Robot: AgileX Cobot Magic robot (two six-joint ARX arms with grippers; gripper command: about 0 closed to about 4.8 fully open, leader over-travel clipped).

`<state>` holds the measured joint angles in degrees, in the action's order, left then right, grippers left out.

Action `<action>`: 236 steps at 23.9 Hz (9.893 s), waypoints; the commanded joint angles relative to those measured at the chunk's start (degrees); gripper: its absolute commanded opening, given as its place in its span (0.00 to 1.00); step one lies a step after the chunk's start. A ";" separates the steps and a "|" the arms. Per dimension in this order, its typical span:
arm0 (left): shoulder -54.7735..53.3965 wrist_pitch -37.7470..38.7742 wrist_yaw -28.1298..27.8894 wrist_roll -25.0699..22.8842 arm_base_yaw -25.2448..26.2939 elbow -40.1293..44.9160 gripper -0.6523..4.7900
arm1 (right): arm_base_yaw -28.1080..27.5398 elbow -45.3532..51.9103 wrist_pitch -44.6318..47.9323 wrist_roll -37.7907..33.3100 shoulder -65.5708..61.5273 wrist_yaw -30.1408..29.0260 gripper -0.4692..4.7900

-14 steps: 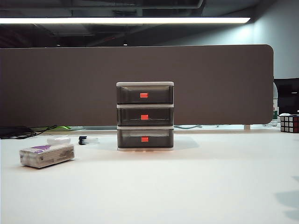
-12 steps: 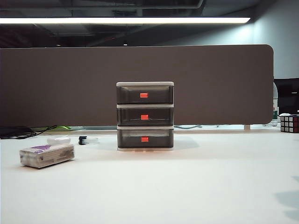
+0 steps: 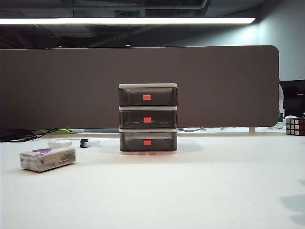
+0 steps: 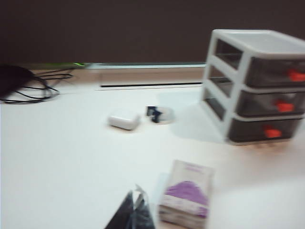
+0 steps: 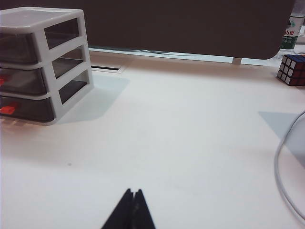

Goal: Open the second layer of the drawer on the table, pick up a pack of napkins on the table and put it in, and finally close the drawer.

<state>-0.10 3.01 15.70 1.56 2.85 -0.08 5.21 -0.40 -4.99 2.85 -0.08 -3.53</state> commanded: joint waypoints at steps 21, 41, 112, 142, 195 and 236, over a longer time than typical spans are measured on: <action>-2.19 -11.52 4.13 22.18 -20.85 -0.44 0.24 | 3.63 -2.95 4.28 -17.79 -0.74 -22.97 0.08; -71.36 -51.74 -19.12 4.46 -42.73 -13.66 0.46 | 9.25 -26.38 20.87 -13.25 -50.16 -21.07 0.08; -116.56 -59.28 -57.94 11.34 -49.83 -51.91 0.62 | 14.14 -71.73 26.34 -8.61 -106.22 -35.95 0.08; -117.81 -62.95 -54.23 10.86 -48.48 -52.04 0.54 | 14.14 -71.60 19.71 -4.04 -106.27 -36.24 0.08; -118.29 -60.85 -49.53 10.86 -47.65 -53.16 0.11 | 14.14 -71.60 16.13 -1.62 -105.83 -36.70 0.08; -116.96 -54.53 -54.66 10.91 -53.02 -52.89 0.11 | 14.14 -71.63 14.38 7.39 -106.90 -26.82 0.08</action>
<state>-117.64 -51.42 -37.01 12.71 -49.74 -52.80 19.31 -71.72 8.54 10.35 -107.20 -30.52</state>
